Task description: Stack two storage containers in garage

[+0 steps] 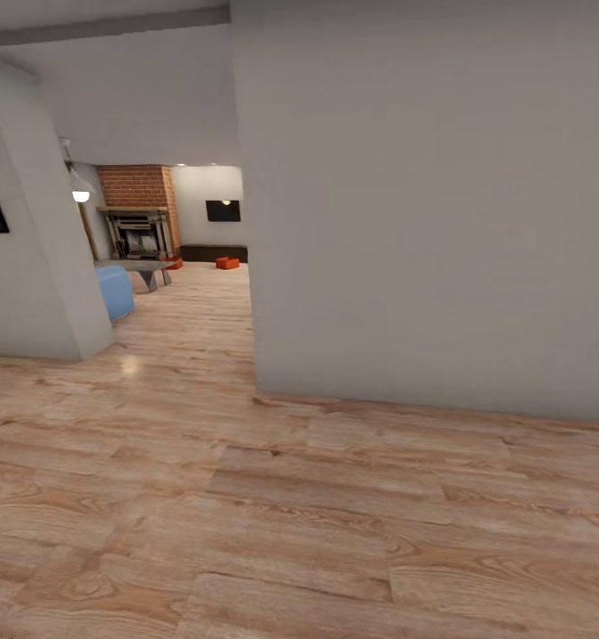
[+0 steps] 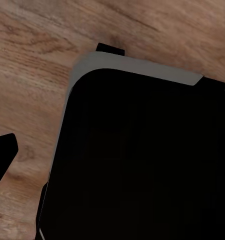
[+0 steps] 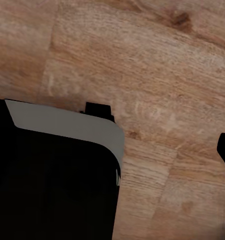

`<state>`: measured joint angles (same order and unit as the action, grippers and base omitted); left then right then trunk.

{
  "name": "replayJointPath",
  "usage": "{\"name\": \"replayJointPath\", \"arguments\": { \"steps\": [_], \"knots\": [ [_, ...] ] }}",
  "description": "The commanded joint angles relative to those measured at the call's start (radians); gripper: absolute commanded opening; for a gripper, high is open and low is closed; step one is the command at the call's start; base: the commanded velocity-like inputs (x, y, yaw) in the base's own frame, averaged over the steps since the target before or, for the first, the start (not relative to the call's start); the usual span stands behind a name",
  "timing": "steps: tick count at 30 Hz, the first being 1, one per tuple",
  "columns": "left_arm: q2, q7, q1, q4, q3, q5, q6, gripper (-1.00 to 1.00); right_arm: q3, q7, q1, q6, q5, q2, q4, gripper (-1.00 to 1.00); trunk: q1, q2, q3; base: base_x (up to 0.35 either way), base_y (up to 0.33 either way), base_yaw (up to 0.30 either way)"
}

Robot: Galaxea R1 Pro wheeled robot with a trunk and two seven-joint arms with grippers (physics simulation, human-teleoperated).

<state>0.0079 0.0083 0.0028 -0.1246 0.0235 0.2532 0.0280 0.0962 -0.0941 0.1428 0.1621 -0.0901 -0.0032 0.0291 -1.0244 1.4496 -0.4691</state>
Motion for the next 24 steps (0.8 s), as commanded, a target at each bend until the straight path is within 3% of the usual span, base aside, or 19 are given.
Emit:
{"name": "replayJointPath", "arguments": {
  "steps": [1,24],
  "knots": [
    [0.0,0.001,0.0,-0.001,0.002,0.004,0.001,1.0,0.006,-0.007,0.001,0.004,-0.01,0.0,0.003,1.0,-0.001,0.0,-0.001,0.322,0.0,0.274],
    [0.0,0.001,0.0,-0.001,0.002,0.003,0.001,1.0,0.004,-0.007,0.001,0.004,-0.01,0.0,0.003,1.0,-0.001,0.0,-0.001,0.322,0.0,0.274]
  ]
}}
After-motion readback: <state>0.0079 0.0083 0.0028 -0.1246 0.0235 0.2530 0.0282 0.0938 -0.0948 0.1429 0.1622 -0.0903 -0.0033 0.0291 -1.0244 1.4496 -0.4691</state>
